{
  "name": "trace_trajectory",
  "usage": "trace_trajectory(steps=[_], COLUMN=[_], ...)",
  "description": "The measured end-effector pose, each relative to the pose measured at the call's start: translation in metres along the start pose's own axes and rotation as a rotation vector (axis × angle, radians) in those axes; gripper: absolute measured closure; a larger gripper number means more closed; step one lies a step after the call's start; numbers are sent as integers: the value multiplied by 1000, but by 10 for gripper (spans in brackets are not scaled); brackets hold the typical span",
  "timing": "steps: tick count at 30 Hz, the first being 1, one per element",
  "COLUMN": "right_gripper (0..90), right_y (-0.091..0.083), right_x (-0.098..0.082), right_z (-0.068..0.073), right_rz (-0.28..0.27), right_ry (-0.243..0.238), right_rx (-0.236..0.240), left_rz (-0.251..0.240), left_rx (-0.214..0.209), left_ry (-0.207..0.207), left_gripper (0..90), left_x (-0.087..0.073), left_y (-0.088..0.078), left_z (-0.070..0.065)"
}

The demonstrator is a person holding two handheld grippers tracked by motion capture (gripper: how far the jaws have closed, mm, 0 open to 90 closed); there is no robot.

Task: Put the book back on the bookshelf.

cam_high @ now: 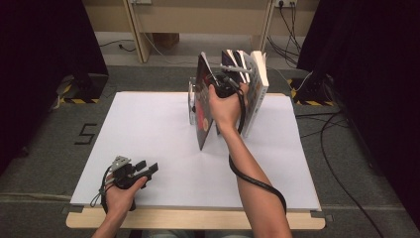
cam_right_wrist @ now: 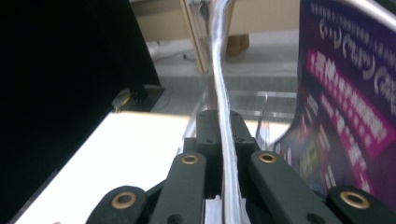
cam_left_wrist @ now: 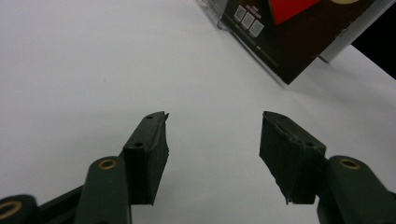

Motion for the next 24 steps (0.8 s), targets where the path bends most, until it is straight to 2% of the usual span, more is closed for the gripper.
trace_trajectory(steps=[1, 6, 9, 10, 12, 15, 17, 19, 21, 23, 24], right_gripper=[876, 875, 875, 875, 874, 872, 863, 791, 723, 665, 633], right_y=[1, 6, 16, 20, 29, 45, 47, 51, 55, 57, 57], right_x=[3, 21, 28, 28, 25, 13, 8, 8, 10, 8, 6], right_z=[2, 6, 2, 2, 1, 5, 11, 18, 24, 30, 31], right_rz=[-8, -98, -129, -131, -125, -81, -88, -75, -44, -6, -10], right_ry=[-22, -56, -42, -53, -51, -80, -109, -104, -80, -94, -93], right_rx=[-10, -23, -41, -59, -65, -81, -89, -61, -8, 15, 39], left_rz=[-1, -2, 3, 1, 4, 8, 7, 8, 9, 8, 7], left_rx=[0, 1, 0, -1, -3, -4, -3, -7, -8, -9, -9], left_ry=[-2, -2, 1, 1, -3, 1, 3, 0, 3, 7, 9], left_gripper=[408, 409, 410, 410, 410, 410, 411, 411, 410, 410, 410], left_x=[0, 1, 1, 0, 0, -1, -1, -1, -1, -1, -1], left_y=[0, 0, 1, 1, 1, 2, 2, 2, 2, 1, 0], left_z=[0, 2, 3, 2, 2, 2, 2, 1, 0, -1, -1])
Point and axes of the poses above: each handheld gripper's, and its own axes: y roughly forward along the jaws, x roughly out of its top, z roughly to its left, the point moved 1 cm from there along y, roughly forward along the jaws, and after that the axes turned 11 degrees about x, right-handed, at the moved point
